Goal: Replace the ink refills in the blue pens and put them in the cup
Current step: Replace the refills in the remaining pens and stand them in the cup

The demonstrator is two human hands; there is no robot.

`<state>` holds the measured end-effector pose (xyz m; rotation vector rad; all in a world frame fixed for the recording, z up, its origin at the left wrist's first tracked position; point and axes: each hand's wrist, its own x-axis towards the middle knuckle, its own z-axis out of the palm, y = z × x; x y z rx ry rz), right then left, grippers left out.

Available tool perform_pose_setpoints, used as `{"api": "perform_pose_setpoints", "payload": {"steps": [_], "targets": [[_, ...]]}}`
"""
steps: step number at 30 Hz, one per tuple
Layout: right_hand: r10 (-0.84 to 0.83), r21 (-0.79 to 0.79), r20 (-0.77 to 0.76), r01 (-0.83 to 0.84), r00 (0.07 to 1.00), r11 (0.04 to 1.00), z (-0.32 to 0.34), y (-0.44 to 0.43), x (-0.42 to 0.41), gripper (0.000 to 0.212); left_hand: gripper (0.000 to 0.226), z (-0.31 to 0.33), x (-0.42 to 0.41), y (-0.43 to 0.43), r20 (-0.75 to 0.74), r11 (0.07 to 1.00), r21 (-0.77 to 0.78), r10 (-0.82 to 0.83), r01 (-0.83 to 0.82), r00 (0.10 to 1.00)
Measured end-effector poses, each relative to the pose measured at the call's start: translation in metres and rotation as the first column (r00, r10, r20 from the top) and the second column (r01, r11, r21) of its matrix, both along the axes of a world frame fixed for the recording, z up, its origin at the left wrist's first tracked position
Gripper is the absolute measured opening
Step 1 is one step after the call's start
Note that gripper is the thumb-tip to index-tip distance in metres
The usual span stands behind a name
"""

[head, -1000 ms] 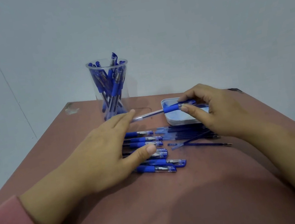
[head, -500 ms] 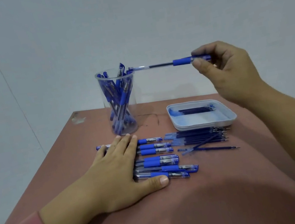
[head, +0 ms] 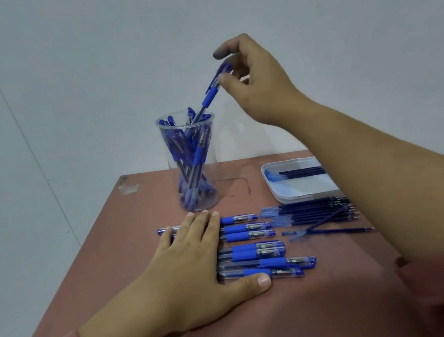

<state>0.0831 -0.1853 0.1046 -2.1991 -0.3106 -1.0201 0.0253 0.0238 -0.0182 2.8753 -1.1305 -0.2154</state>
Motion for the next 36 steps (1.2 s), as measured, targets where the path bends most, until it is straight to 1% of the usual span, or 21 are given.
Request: {"api": "perform_pose_setpoints", "payload": {"steps": [2,4,5,8,11,12,14,17,19,21,24,26,30,32,36], "targets": [[0.032,0.085,0.013,-0.033,0.999,0.996,-0.007,0.007,0.008,0.018,0.116,0.000,0.000,0.000,0.000,1.000,0.004,0.001,-0.001,1.000],[0.034,0.075,0.000,-0.034,0.999,0.997,-0.014,0.010,0.012,0.007,0.116,0.000,0.001,0.000,0.000,1.000,0.003,0.001,-0.001,1.000],[0.035,0.049,-0.034,-0.033,0.999,0.998,-0.017,0.011,0.012,0.003,0.117,0.000,0.001,0.000,-0.002,1.000,0.001,0.003,-0.003,1.000],[0.039,-0.046,-0.186,-0.048,0.982,0.998,-0.024,0.010,0.011,0.023,0.118,-0.001,0.001,-0.001,0.001,1.000,-0.004,0.002,-0.002,1.000],[0.018,-0.129,-0.279,-0.056,0.960,0.990,-0.027,0.009,0.004,0.033,0.119,-0.002,0.002,0.000,0.011,1.000,-0.014,0.000,0.000,1.000],[0.001,-0.147,-0.293,-0.046,0.956,0.988,-0.027,0.009,-0.001,0.034,0.119,-0.002,0.002,0.000,0.010,1.000,-0.018,0.001,0.000,1.000],[-0.007,-0.174,-0.275,-0.042,0.961,0.984,-0.029,0.007,-0.015,0.037,0.119,-0.002,0.001,0.000,0.007,1.000,-0.016,0.001,-0.001,1.000],[-0.015,-0.231,-0.269,-0.050,0.963,0.972,-0.041,-0.002,-0.045,0.028,0.121,-0.003,0.002,0.000,0.008,1.000,-0.013,-0.002,0.002,1.000],[-0.029,-0.285,-0.320,-0.067,0.947,0.956,-0.057,-0.012,-0.063,0.023,0.124,-0.004,0.004,0.000,0.020,1.000,-0.022,-0.012,0.012,1.000],[-0.030,-0.305,-0.385,-0.096,0.923,0.947,-0.073,-0.020,-0.080,0.020,0.128,-0.007,0.006,0.000,0.033,0.999,-0.029,-0.019,0.020,0.999],[-0.028,-0.334,-0.416,-0.124,0.909,0.934,-0.093,-0.027,-0.101,0.017,0.131,-0.008,0.007,-0.001,0.048,0.999,-0.033,-0.018,0.020,0.999],[-0.016,-0.340,-0.435,-0.148,0.900,0.929,-0.102,-0.031,-0.107,0.016,0.131,-0.007,0.006,-0.002,0.058,0.999,-0.030,-0.022,0.024,0.998],[-0.037,-0.364,-0.546,-0.197,0.837,0.911,-0.106,-0.029,-0.107,0.013,0.131,-0.004,0.004,-0.002,0.044,0.999,-0.029,-0.017,0.019,0.999],[-0.076,-0.394,-0.553,-0.180,0.829,0.902,-0.106,-0.027,-0.104,0.011,0.131,-0.005,0.005,-0.002,0.050,1.000,-0.024,-0.018,0.019,0.999],[-0.109,-0.428,-0.552,-0.169,0.827,0.888,-0.105,-0.019,-0.099,0.016,0.131,-0.007,0.006,-0.002,0.063,0.999,-0.032,-0.024,0.026,0.998]]}}
